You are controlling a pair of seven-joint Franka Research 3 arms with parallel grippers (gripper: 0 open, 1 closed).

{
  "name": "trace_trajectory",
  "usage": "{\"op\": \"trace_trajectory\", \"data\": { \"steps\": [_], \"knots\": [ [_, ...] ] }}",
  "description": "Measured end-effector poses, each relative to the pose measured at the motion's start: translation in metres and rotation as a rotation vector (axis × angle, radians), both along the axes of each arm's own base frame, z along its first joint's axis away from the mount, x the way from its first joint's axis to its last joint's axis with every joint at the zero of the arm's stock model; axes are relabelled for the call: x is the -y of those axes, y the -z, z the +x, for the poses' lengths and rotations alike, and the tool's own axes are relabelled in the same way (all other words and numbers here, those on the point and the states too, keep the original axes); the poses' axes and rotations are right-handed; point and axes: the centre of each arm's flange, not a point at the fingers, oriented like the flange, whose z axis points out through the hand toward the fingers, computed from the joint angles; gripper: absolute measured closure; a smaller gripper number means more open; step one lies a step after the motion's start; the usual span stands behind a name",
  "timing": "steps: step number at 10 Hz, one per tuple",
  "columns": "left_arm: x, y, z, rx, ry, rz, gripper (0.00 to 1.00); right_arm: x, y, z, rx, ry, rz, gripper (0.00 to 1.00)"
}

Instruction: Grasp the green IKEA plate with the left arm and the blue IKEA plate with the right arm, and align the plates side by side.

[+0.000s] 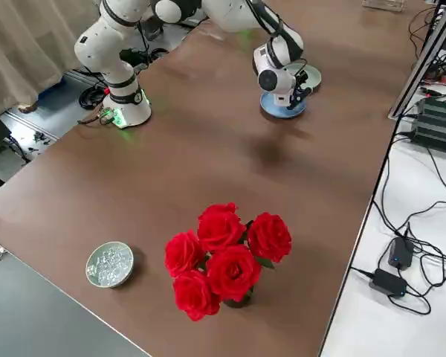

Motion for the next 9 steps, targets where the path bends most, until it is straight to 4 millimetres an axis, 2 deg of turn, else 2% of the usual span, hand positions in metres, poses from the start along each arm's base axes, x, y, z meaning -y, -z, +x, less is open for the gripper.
{"op": "trace_trajectory", "data": {
  "steps": [9],
  "knots": [
    [-0.0002,0.0003,0.0002,-0.001,0.0,0.0,0.01,-0.0026,0.0007,0.0013,0.002,0.004,0.007,0.43]
  ]
}}
